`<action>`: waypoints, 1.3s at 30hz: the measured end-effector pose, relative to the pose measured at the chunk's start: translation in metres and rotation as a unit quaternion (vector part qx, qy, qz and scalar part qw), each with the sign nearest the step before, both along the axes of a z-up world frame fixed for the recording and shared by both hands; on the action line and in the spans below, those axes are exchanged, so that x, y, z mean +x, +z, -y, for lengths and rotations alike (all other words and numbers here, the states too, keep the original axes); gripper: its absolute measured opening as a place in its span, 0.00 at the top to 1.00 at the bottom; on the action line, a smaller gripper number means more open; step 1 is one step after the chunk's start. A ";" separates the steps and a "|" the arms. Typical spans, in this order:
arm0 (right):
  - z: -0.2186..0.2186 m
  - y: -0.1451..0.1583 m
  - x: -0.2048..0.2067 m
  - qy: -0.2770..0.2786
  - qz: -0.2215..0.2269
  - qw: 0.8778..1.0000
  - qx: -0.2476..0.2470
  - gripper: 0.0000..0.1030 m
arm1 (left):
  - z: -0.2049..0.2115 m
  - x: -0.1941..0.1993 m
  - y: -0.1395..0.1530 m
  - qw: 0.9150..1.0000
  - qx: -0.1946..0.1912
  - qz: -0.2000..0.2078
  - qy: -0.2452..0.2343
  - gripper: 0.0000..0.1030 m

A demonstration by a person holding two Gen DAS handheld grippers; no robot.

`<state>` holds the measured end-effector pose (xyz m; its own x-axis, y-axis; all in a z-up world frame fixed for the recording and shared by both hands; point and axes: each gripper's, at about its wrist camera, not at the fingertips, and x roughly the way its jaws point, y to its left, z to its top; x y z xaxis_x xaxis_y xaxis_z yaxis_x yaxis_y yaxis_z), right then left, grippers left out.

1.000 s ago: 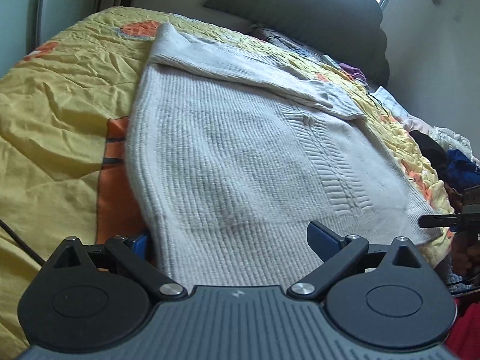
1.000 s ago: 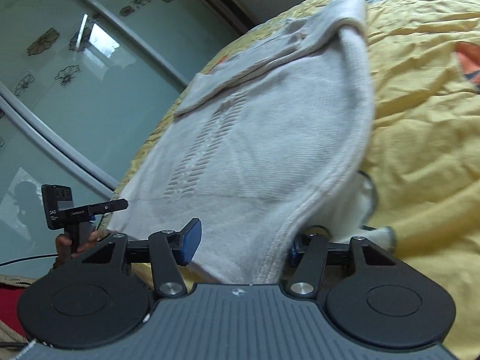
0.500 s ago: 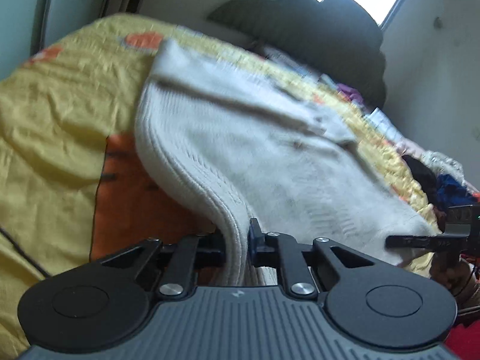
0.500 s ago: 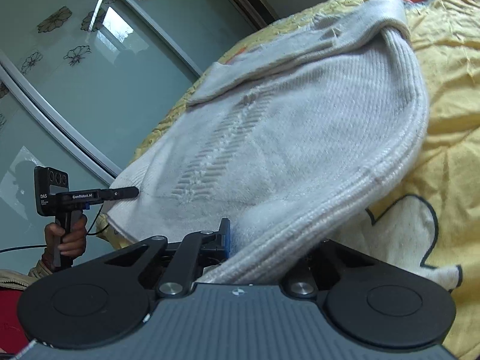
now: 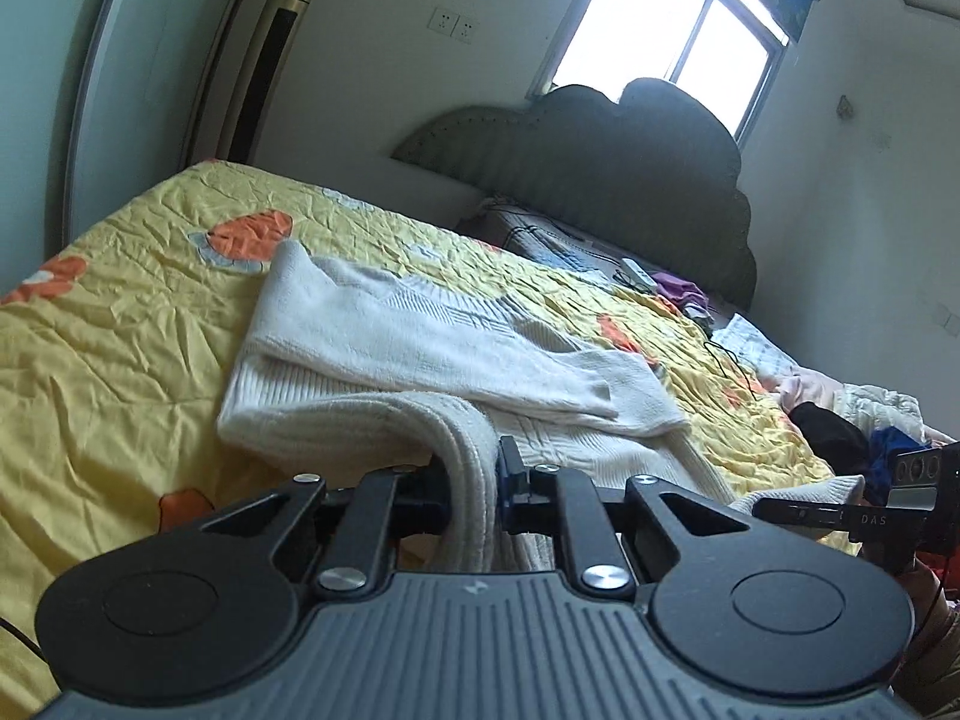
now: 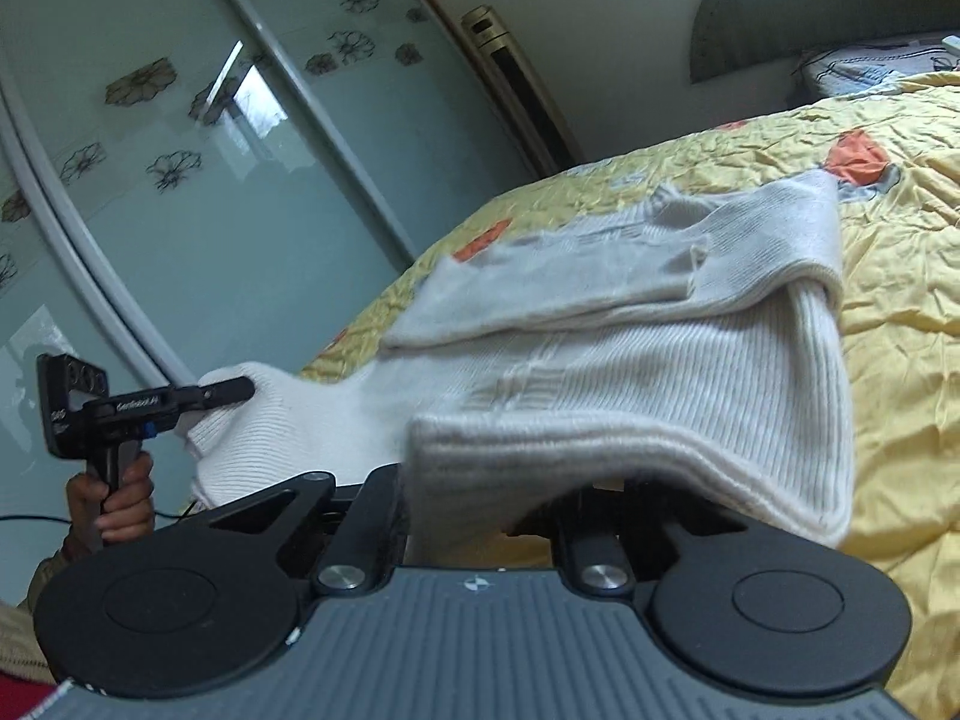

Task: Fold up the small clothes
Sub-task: 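Lift the hem with both grippers and fold it toward the collar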

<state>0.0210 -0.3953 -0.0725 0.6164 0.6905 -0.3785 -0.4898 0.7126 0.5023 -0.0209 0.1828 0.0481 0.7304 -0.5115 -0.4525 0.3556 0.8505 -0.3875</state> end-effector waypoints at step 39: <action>-0.007 0.008 0.142 -0.143 0.096 0.985 -0.016 0.85 | 0.048 0.146 0.027 0.991 0.073 0.029 0.104 0.87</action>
